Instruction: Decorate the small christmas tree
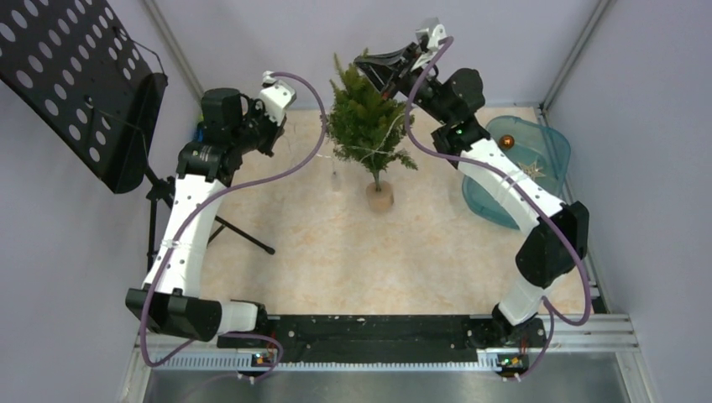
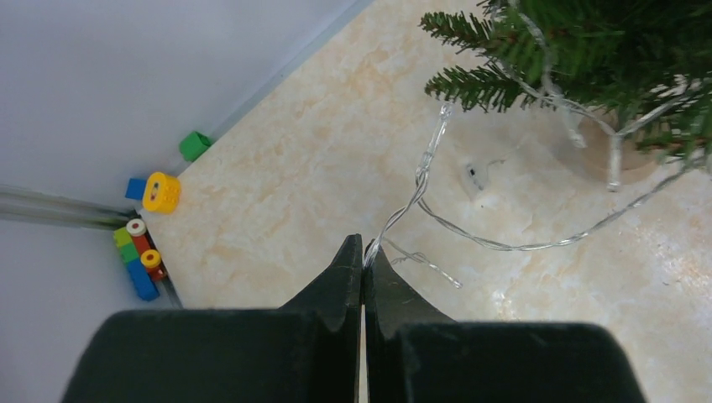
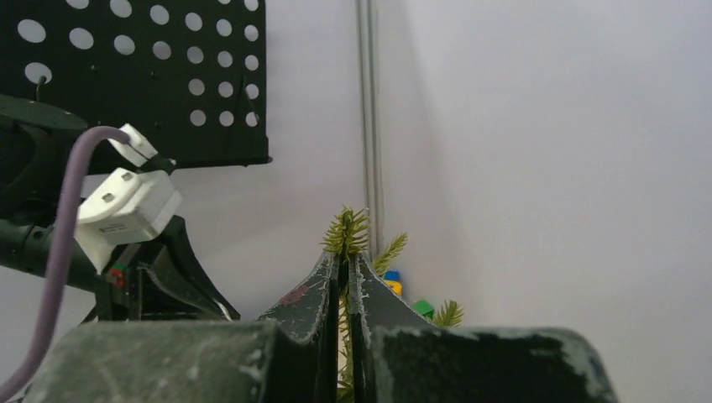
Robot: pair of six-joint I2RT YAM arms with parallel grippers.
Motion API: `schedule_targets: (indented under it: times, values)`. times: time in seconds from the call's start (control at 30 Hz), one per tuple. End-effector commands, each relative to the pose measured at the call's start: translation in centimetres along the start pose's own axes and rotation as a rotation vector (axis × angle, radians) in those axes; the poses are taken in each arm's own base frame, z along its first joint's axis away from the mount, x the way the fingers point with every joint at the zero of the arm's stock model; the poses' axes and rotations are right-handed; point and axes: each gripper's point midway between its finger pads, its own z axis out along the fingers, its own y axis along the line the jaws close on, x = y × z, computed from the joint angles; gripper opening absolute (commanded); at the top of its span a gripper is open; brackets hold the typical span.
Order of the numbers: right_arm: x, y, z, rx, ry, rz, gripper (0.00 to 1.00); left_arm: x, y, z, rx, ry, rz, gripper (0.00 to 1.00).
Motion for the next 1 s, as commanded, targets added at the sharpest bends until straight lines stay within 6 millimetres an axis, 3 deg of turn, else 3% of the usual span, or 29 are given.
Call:
schedule_targets:
  times: [0.0,0.13,0.5,0.57,0.73,0.87,0.97]
  values:
    - [-4.7,3.2,-0.6,-0.084,-0.125,-0.043,0.00,-0.6,0.7,1.1,-0.023,-0.052,0.010,0.00]
    - [-3.9,4.0,-2.6,-0.085,-0.109,-0.055,0.00,-1.1,0.2,1.4,0.008,-0.074,-0.012,0.00]
    - [-4.5,8.4,-9.3,-0.145,-0.116,-0.055,0.00,-1.3,-3.8,0.3,0.189,-0.117,-0.055,0.00]
    - [-4.9,8.8,-9.8,-0.144,-0.121,-0.044,0.00,-1.7,-4.6,-0.3,0.224,-0.131,-0.064,0.00]
    - [-3.7,8.8,-11.1,-0.113,-0.082,-0.006,0.00,-2.1,-6.1,-0.8,0.285,-0.156,-0.044,0.00]
    - [-2.8,8.7,-10.8,-0.120,-0.034,0.016,0.05,-2.2,-5.4,0.4,0.261,-0.152,-0.039,0.00]
    - [-2.5,9.3,-10.2,-0.163,-0.006,0.049,0.15,-2.8,-4.6,1.2,0.242,-0.153,-0.059,0.00]
